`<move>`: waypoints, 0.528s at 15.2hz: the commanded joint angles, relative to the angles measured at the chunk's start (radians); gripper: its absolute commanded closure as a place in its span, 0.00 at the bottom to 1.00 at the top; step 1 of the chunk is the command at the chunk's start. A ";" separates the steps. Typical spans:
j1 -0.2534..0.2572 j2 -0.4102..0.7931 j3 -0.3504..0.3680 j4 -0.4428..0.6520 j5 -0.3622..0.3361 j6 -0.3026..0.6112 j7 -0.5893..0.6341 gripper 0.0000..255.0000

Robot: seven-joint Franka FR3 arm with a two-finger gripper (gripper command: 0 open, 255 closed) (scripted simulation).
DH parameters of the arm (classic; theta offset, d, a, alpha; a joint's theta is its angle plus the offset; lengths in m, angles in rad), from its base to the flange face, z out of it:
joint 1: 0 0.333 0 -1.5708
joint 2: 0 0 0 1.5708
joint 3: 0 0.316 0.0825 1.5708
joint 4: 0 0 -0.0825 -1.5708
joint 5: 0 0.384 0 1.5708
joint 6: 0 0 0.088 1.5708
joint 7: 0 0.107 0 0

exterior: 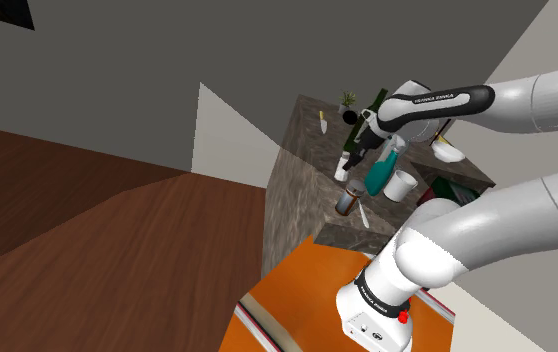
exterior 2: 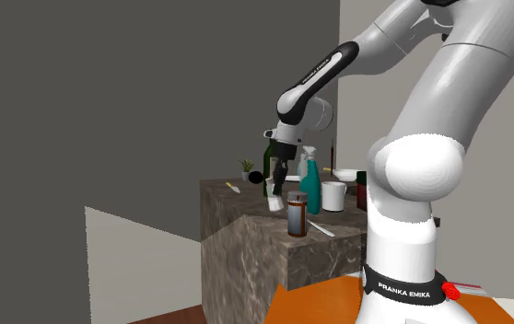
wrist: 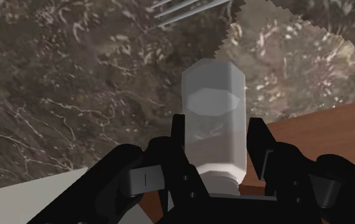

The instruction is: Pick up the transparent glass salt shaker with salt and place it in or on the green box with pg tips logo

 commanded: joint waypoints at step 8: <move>-0.031 -0.077 0.074 0.069 -0.004 -0.146 0.032 1.00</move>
